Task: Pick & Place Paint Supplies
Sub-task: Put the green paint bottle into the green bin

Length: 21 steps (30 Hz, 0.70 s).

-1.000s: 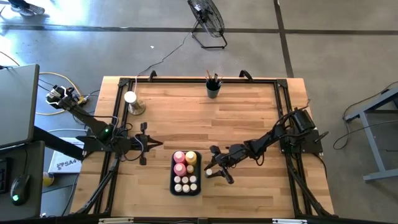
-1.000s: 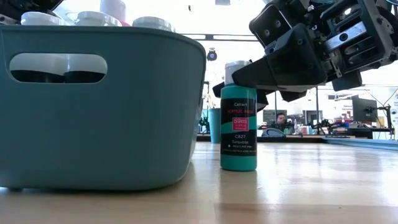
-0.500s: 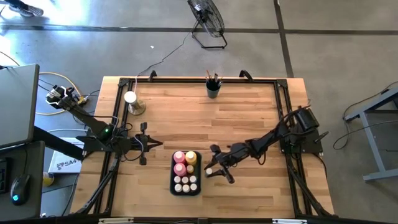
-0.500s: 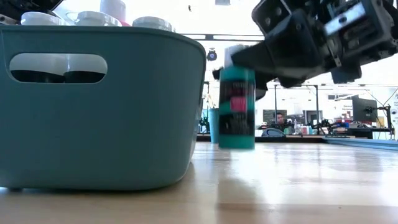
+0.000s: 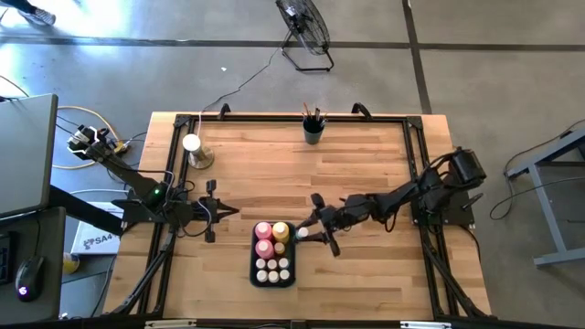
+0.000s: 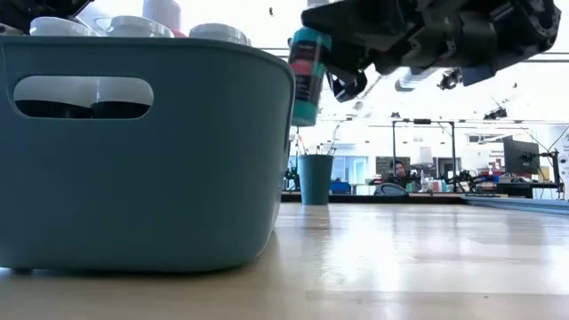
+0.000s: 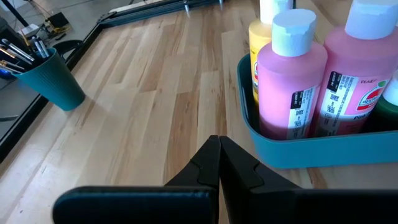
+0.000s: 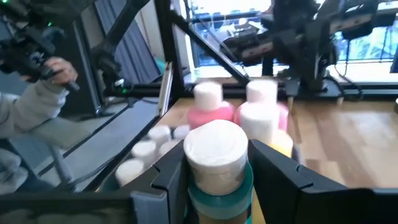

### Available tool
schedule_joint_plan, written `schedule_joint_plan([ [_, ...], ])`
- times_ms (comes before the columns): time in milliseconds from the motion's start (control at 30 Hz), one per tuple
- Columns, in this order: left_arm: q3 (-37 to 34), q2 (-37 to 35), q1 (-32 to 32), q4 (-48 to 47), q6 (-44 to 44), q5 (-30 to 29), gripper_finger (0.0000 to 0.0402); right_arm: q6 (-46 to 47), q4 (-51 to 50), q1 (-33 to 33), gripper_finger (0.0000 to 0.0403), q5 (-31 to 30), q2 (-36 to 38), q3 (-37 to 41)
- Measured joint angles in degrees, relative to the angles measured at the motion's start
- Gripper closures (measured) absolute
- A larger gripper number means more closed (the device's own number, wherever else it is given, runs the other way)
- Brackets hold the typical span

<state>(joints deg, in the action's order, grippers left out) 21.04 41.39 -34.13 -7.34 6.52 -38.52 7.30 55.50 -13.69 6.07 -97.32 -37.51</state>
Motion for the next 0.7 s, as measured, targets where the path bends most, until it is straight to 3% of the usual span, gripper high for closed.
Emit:
schedule_joint_plan([
  [267, 0.0, 0.0, 0.01, -0.17, 0.94, -0.02, 0.0402, -1.13, -9.27, -0.58, 0.0262, -0.09, -0.49, -4.85],
  [700, 0.0, 0.02, 0.0, -0.15, 1.27, -0.66, 0.0402, -1.34, -8.16, -2.25, 0.0264, -2.1, -0.62, -5.26],
])
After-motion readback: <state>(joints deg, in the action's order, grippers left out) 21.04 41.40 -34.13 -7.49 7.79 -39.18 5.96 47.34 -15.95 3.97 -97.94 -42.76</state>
